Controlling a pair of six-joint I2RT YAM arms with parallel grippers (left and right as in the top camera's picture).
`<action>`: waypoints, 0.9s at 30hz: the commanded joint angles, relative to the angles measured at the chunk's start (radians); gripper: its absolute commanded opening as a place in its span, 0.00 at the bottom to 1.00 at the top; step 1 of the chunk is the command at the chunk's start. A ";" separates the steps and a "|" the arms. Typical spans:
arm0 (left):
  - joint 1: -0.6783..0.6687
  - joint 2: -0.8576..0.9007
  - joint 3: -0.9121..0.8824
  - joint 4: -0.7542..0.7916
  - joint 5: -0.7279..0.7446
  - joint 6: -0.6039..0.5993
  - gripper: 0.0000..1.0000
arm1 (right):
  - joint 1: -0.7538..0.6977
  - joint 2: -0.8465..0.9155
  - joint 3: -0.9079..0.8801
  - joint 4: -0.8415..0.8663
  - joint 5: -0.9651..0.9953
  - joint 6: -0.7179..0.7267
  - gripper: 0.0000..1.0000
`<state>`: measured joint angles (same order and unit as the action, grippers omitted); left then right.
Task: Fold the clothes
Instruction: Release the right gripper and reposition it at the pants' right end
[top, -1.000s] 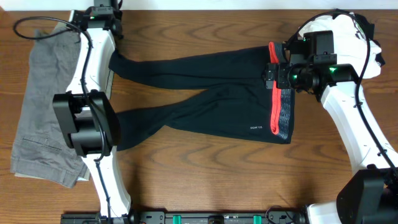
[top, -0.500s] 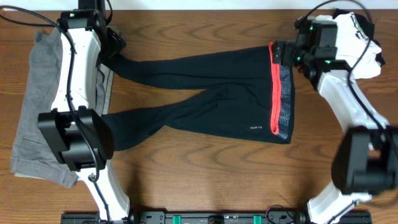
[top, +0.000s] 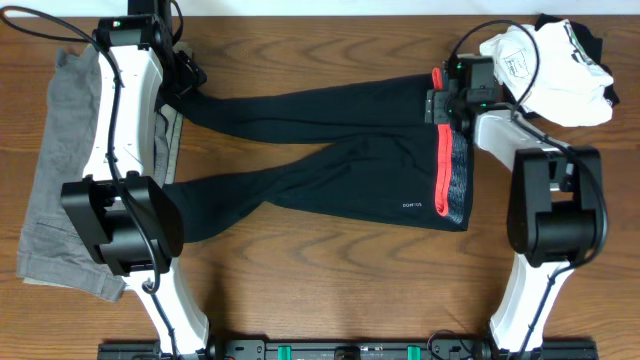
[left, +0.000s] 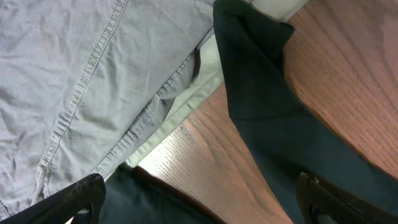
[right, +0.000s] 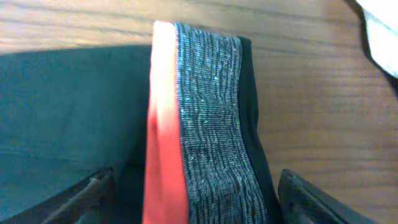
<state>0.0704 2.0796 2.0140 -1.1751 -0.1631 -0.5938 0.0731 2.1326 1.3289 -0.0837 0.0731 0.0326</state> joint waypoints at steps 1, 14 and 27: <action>0.002 0.000 -0.004 -0.006 -0.002 0.018 0.98 | 0.006 0.023 0.018 0.014 0.134 0.025 0.74; 0.002 0.000 -0.004 -0.005 -0.005 0.018 0.98 | -0.031 -0.067 0.038 -0.058 0.117 0.094 0.27; 0.002 0.000 -0.004 0.002 -0.005 0.019 0.98 | -0.212 -0.185 0.038 -0.233 -0.177 0.127 0.38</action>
<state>0.0704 2.0796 2.0140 -1.1709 -0.1635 -0.5934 -0.0975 1.9438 1.3624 -0.2882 -0.0097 0.1421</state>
